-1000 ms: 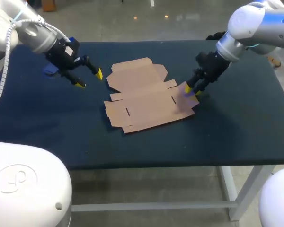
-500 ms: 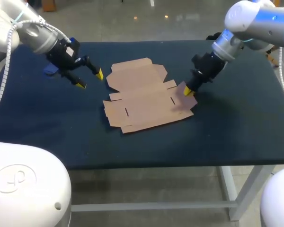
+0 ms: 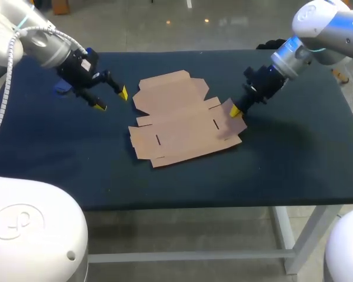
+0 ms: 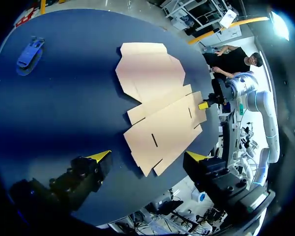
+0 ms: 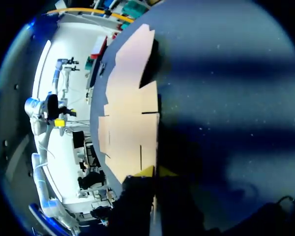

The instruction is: Assemble the packaging by folding the flat box into shape, placing the metal phone stand inside, and closing the box properly

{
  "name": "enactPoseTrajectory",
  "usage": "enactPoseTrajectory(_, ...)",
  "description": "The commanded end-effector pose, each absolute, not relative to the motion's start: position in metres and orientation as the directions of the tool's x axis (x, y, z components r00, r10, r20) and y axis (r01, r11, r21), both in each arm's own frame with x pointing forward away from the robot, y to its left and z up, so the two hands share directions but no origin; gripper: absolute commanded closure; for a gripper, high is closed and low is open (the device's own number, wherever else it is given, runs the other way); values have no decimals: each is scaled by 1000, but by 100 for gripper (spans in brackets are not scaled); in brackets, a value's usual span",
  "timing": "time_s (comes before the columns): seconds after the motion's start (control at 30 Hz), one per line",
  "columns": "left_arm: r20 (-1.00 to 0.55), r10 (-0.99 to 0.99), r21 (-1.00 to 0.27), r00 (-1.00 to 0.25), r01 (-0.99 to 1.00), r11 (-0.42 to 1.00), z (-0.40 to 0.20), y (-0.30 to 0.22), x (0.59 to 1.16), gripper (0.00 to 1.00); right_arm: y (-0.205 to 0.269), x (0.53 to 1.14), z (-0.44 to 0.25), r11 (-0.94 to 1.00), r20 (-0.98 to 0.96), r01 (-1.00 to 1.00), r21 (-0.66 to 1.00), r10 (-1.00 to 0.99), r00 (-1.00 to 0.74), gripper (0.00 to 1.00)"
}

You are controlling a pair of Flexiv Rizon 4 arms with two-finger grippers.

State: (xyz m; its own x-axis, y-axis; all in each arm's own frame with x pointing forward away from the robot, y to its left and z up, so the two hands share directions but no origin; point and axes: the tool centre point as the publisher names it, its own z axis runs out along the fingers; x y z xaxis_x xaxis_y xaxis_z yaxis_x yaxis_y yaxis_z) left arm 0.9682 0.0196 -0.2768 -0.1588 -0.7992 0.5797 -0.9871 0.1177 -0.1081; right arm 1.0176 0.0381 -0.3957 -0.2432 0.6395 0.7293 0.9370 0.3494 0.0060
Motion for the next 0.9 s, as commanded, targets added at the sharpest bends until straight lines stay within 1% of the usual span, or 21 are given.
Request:
enactPoseTrajectory(0.03,580,-799,-107,-159,-987,120,-277,21,967,0,43,1000,-392,243,724,967,83,652,-226,100)
enactPoseTrajectory(0.4,582,-796,-108,-164,-986,125,-278,23,965,0,51,983,-387,120,739,989,86,659,-144,100)
enactPoseTrajectory(0.6,585,-794,-108,-166,-986,126,-279,24,964,0,55,973,-392,120,736,991,63,664,-128,99)
enactPoseTrajectory(0.63,586,-793,-108,-166,-986,127,-279,24,964,0,57,972,-393,129,733,990,55,668,-128,89)
enactPoseTrajectory(0.67,586,-793,-108,-167,-986,128,-279,24,964,0,58,971,-394,138,733,989,45,669,-127,68)
enactPoseTrajectory(0.7,586,-792,-108,-168,-986,129,-279,24,965,0,58,971,-394,139,731,990,38,672,-123,56)
enactPoseTrajectory(0.77,587,-792,-108,-168,-986,130,-280,23,965,0,58,971,-395,148,724,989,28,679,-123,42)
enactPoseTrajectory(0.8,587,-791,-107,-169,-986,131,-280,23,965,0,58,971,-395,159,719,987,17,684,-122,28)
enactPoseTrajectory(0.83,587,-791,-107,-169,-986,131,-280,23,965,0,58,970,-395,160,716,987,10,688,-119,19)
enactPoseTrajectory(0.9,587,-791,-106,-169,-986,132,-280,24,965,0,56,971,-395,174,708,985,-6,696,-119,13)
